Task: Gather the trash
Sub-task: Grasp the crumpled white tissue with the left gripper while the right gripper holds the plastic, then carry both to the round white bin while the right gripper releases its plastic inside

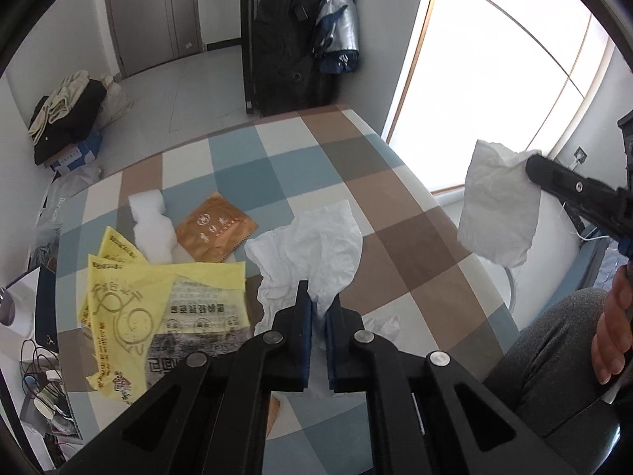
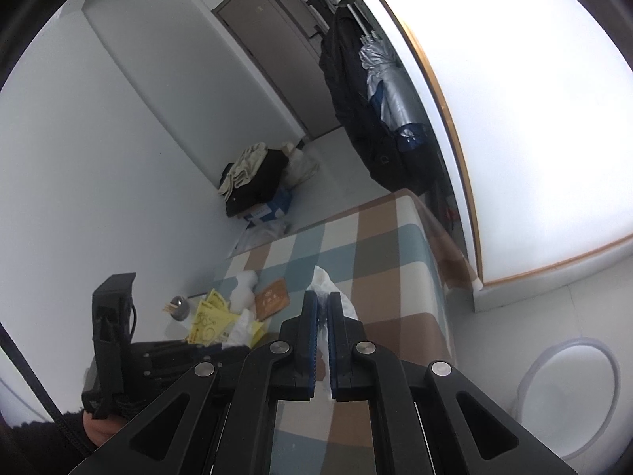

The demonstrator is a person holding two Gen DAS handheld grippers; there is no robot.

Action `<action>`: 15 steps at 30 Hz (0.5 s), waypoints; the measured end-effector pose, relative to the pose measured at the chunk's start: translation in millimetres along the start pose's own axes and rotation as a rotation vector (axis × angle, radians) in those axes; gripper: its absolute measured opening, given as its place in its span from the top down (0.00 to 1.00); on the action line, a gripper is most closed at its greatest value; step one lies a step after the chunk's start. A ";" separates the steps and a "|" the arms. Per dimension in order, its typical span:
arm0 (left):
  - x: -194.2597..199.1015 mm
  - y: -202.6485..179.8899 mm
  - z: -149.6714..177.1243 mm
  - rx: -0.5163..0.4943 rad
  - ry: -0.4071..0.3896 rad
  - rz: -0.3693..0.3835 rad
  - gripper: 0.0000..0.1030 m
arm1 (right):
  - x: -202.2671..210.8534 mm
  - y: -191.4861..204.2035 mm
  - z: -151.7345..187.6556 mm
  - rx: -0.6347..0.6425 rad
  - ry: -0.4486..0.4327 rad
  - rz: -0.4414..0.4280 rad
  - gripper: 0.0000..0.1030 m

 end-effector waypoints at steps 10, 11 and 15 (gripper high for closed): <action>42.8 17.6 -24.0 0.134 -0.077 0.091 0.98 | -6.0 29.9 12.5 0.019 0.050 -0.012 0.96; 47.0 14.7 -29.4 0.129 -0.088 0.100 0.98 | -3.5 32.4 9.8 0.022 0.048 -0.013 0.96; 66.2 -0.7 -50.3 0.120 -0.134 0.144 0.98 | 20.6 39.6 -10.0 0.022 -0.015 -0.021 0.96</action>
Point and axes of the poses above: each gripper's, at about its wrist camera, not at the fingertips, and x roughly against the way its jaws point, y to its left, z to its underside, the point moved 9 cm from there along -x, roughly the way its jaws point, and after that the axes turned 8 degrees about x, right-handed, at the moved point
